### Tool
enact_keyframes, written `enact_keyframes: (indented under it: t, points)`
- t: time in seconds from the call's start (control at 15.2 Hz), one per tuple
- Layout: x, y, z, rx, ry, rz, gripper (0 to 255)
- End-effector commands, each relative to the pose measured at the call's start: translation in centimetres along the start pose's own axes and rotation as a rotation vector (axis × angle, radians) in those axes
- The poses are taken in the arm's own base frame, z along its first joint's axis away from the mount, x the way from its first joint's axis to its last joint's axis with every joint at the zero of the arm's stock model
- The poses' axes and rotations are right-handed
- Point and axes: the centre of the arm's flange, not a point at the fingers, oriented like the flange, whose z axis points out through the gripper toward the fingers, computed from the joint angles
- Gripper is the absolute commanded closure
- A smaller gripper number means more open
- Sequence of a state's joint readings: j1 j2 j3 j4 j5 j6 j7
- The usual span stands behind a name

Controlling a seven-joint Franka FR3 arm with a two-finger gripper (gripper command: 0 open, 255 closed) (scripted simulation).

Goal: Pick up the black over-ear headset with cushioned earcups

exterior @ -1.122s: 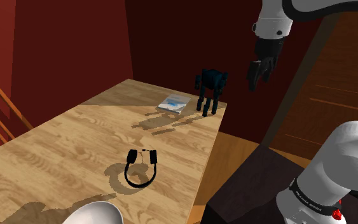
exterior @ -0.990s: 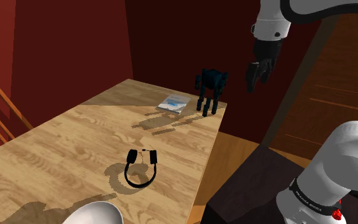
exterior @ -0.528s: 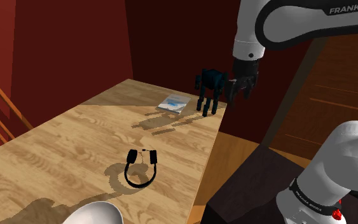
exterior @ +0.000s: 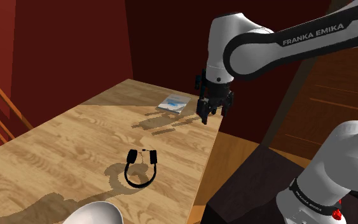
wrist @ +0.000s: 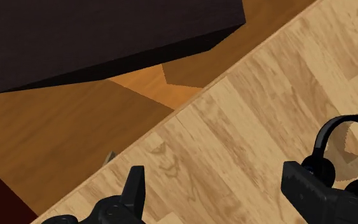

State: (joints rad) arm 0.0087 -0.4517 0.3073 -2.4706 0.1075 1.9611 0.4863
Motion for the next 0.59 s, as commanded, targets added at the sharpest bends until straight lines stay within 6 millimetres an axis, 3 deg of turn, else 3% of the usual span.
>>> enact_keyframes:
  t: [0.0,0.53]
  points:
    - [0.9,-1.9,1.3,0.009,0.001,0.030,0]
    - [4.7,-9.4,7.1,0.040,0.002,0.140,0]
